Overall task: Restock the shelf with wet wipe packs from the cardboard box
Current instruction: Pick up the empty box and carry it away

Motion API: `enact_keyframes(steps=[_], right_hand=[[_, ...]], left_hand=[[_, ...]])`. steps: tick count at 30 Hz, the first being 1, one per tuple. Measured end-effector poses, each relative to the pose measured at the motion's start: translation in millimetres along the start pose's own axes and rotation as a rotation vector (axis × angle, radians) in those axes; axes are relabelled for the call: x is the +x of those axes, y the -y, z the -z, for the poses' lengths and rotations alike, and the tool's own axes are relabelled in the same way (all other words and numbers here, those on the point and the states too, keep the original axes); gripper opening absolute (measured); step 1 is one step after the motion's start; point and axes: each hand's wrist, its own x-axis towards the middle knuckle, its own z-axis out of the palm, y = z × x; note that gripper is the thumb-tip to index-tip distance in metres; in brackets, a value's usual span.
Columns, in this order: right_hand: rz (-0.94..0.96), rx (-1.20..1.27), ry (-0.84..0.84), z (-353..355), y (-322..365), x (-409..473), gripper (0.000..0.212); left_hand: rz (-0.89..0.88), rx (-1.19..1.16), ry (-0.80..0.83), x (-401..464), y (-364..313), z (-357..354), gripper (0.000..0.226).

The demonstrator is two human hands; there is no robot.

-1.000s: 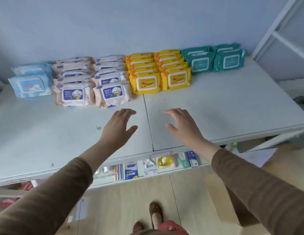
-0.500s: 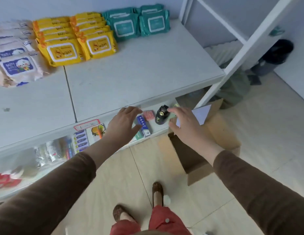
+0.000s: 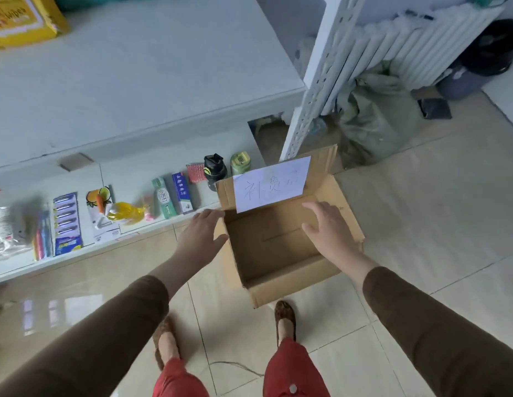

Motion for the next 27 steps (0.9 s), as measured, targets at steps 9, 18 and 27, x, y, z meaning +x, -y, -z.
enact_keyframes(steps=[9,18,27], right_hand=[[-0.221,-0.035,0.105,-50,-187,76,0.054],[-0.338,-0.037,0.165,-127,-300,141,0.073],[-0.530,0.013,0.099,-179,-338,190,0.035]], left_hand=[[0.345,-0.093,0.053,57,-4,-136,0.063],[0.599,-0.147,0.056,95,34,-243,0.076],[0.760,-0.179,-0.072,117,62,-300,0.043]])
